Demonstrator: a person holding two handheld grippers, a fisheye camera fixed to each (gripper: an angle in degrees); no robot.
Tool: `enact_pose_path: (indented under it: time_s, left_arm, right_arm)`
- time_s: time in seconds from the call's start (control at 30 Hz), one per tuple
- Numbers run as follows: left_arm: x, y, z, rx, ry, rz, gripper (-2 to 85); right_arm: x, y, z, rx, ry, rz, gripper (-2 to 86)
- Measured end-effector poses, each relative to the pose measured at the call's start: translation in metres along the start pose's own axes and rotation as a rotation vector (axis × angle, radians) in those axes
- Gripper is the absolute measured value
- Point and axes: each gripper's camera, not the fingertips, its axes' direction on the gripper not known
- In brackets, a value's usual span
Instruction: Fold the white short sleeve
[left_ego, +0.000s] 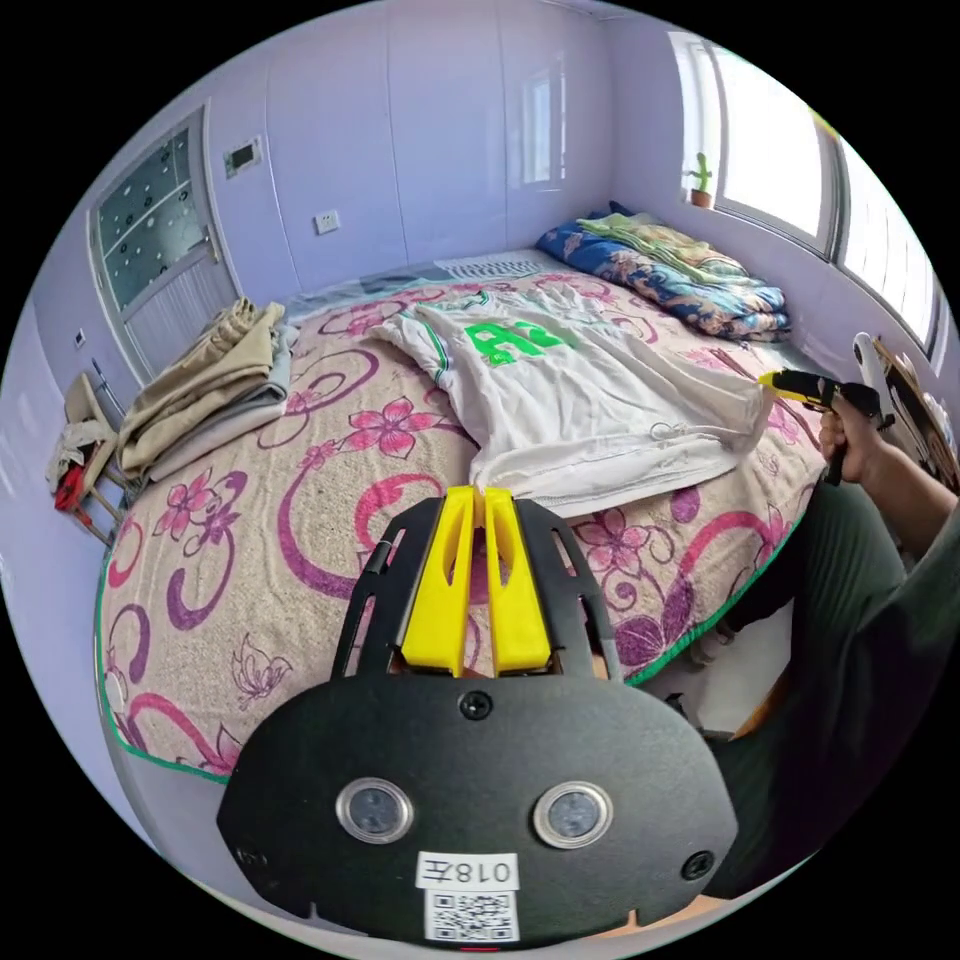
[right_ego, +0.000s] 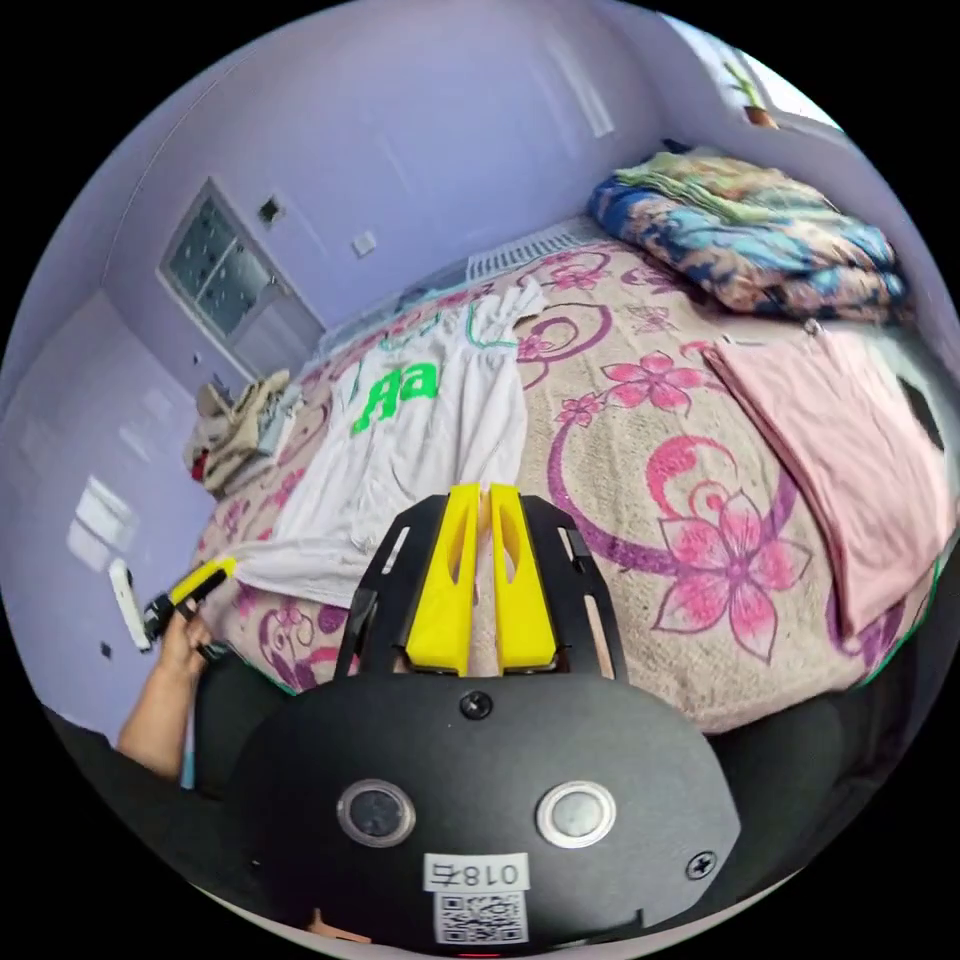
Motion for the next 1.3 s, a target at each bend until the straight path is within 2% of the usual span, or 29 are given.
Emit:
enact_pose_path:
  time_s: [0.13, 0.23, 0.3, 0.37, 0.43, 0.53, 0.67, 0.73, 0.77, 0.87, 0.93, 1.0, 1.07, 1.13, 1.2, 1.3]
  left_arm:
    - [0.005, -0.008, -0.014, -0.043, -0.041, 0.077, -0.6]
    - [-0.001, -0.019, -0.016, -0.077, -0.045, 0.103, -0.5]
    - [-0.003, -0.031, -0.025, -0.061, -0.03, 0.15, -0.4]
    - [-0.009, -0.046, -0.035, -0.067, -0.009, 0.218, -0.2]
    - [-0.018, -0.052, -0.03, -0.12, 0.015, 0.261, 0.1]
    - [-0.027, -0.057, -0.004, -0.32, 0.063, 0.347, 1.9]
    - [-0.041, -0.064, 0.009, -0.574, 0.139, 0.411, 5.8]
    - [-0.06, -0.07, -0.001, -0.556, 0.169, 0.349, 6.8]
    - [-0.074, -0.079, -0.013, -0.482, 0.196, 0.299, 6.9]
    - [-0.088, -0.108, -0.035, -0.231, 0.299, 0.237, 6.2]
    - [-0.084, -0.122, -0.024, -0.187, 0.313, 0.246, 5.4]
    - [-0.079, -0.13, 0.005, -0.257, 0.312, 0.256, 4.9]
    - [-0.078, -0.125, 0.05, -0.443, 0.314, 0.277, 4.6]
    - [-0.087, -0.113, 0.065, -0.539, 0.332, 0.28, 4.8]
    - [-0.108, -0.109, 0.058, -0.516, 0.385, 0.24, 5.2]
    - [-0.165, -0.119, 0.027, -0.296, 0.43, 0.129, 6.5]
  right_arm:
    - [0.071, 0.032, -0.021, 0.067, -0.15, 0.361, 1.0]
    - [0.096, 0.048, -0.023, 0.085, -0.208, 0.478, 0.9]
    - [0.098, 0.049, -0.028, 0.09, -0.242, 0.479, 0.9]
    - [0.093, 0.043, -0.036, 0.08, -0.246, 0.419, 1.0]
    - [0.085, 0.035, -0.039, -0.018, -0.167, 0.311, 1.2]
    - [0.085, 0.03, -0.029, -0.237, -0.066, 0.228, 1.8]
    - [0.086, 0.027, -0.042, -0.302, 0.042, 0.177, 3.5]
    - [0.075, 0.019, -0.054, -0.315, 0.117, 0.072, 6.1]
    - [0.068, 0.017, -0.056, -0.312, 0.121, 0.024, 6.5]
    - [0.015, 0.003, -0.046, -0.32, 0.033, -0.259, 6.9]
    - [-0.037, 0.003, -0.016, -0.361, -0.058, -0.47, 6.4]
    - [-0.072, 0.01, 0.016, -0.417, -0.098, -0.6, 6.1]
    - [-0.095, 0.021, 0.049, -0.5, -0.092, -0.696, 6.0]
    - [-0.102, 0.037, 0.087, -0.681, 0.024, -0.741, 6.0]
    - [-0.096, 0.047, 0.098, -0.781, 0.081, -0.757, 6.0]
    - [-0.088, 0.038, 0.069, -0.67, -0.021, -0.722, 5.3]
